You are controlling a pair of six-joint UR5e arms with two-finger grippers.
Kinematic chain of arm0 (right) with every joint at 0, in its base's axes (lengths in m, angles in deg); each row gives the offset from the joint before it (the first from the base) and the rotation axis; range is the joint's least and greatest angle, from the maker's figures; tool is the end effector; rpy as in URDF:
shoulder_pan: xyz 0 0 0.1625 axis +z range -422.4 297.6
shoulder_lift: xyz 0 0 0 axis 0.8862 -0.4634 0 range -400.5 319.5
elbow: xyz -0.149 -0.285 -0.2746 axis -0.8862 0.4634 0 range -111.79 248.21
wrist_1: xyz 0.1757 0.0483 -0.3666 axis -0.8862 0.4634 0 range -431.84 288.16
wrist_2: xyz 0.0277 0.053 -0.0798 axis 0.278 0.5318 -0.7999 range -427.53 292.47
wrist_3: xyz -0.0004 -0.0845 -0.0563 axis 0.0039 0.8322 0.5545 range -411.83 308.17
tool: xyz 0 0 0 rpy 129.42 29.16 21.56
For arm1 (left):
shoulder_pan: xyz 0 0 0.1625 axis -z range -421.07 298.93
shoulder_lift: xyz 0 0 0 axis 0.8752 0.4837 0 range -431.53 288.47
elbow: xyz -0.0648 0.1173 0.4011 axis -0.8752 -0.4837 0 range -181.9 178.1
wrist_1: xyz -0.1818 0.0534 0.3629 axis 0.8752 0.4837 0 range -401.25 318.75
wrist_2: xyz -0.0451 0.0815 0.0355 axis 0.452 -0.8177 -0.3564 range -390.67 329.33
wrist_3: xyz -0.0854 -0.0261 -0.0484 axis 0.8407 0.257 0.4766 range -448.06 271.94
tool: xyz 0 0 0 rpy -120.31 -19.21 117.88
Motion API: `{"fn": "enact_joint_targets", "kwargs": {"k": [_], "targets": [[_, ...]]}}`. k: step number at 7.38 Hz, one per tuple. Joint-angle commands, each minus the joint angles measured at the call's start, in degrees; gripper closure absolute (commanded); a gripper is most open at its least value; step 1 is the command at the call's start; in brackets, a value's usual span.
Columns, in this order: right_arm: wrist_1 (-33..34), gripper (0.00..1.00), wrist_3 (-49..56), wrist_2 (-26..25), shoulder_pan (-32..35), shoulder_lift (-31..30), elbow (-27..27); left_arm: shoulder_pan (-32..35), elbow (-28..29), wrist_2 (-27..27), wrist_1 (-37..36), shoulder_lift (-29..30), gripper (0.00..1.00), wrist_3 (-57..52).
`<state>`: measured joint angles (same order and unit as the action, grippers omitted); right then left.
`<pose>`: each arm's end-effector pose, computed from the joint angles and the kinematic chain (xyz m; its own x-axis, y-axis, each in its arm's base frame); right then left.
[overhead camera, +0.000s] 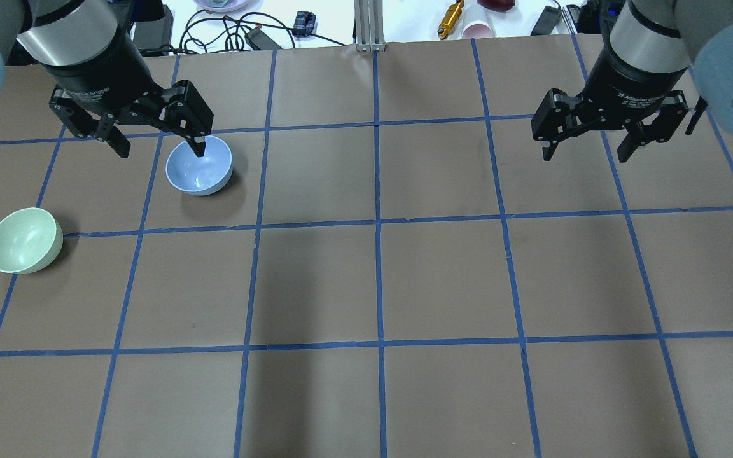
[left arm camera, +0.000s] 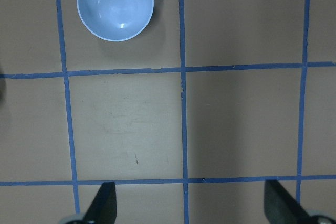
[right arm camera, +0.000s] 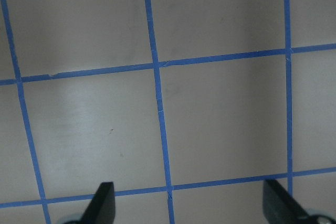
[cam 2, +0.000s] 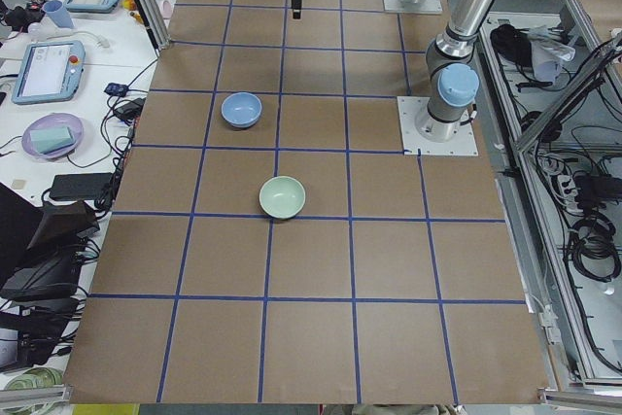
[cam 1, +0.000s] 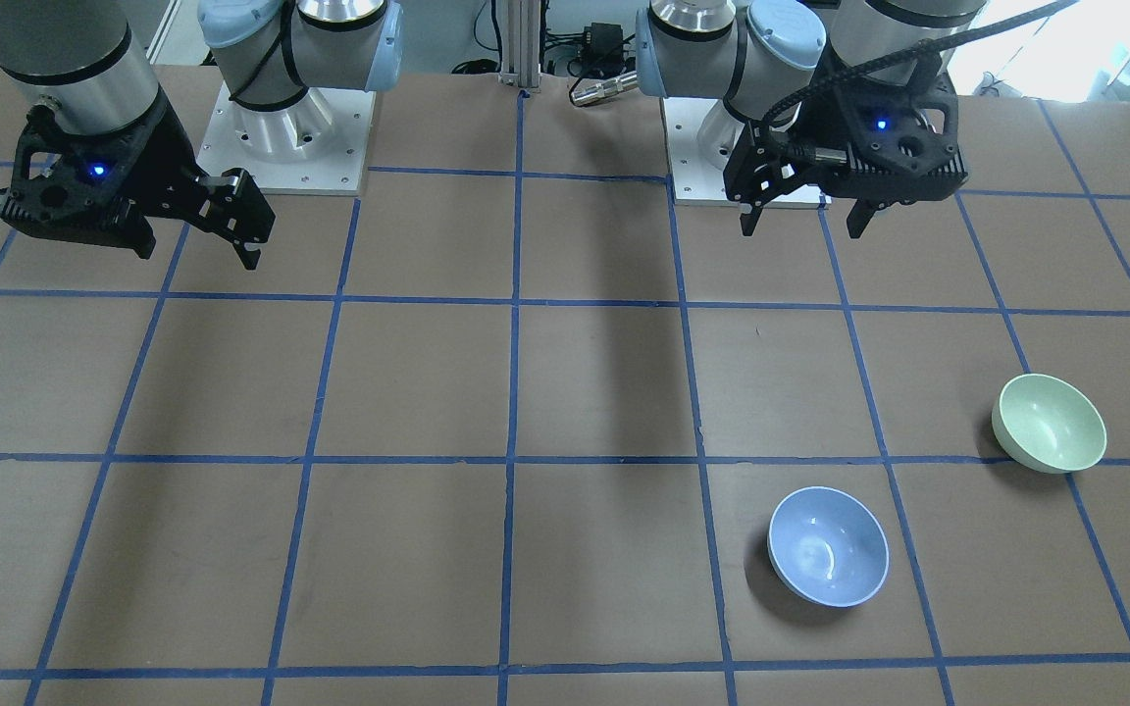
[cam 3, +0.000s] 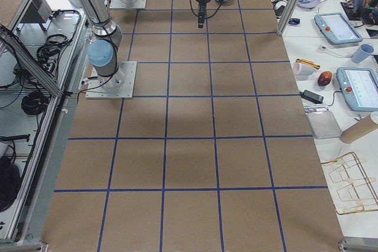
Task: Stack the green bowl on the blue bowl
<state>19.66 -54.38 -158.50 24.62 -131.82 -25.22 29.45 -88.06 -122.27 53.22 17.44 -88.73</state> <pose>0.1067 -0.4818 0.4684 -0.9952 0.0963 0.0174 0.0965 0.9953 0.0101 -0.1348 -0.4772 0.5173 -0.9994 0.0207 -0.0279 0.0209 0.9998 -0.0066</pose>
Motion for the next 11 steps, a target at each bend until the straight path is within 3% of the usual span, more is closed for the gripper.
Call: {"fn": "enact_joint_targets", "kwargs": {"k": [1,4,9,11], "targets": [[0.0,0.00,0.0,0.0,0.0,0.0,0.0,-0.1,0.7,0.1,0.7,0.1,0.00,0.0],[0.0,0.00,0.0,0.0,0.0,0.0,0.0,-1.7,0.6,-0.3,1.1,0.2,0.00,-3.1],[0.0,0.00,0.0,0.0,0.0,0.0,0.0,-23.3,-2.5,0.4,0.1,3.1,0.00,-19.7],[0.0,0.00,0.0,0.0,0.0,0.0,0.0,-32.5,-6.8,0.5,-7.5,5.7,0.00,-27.5]]}}
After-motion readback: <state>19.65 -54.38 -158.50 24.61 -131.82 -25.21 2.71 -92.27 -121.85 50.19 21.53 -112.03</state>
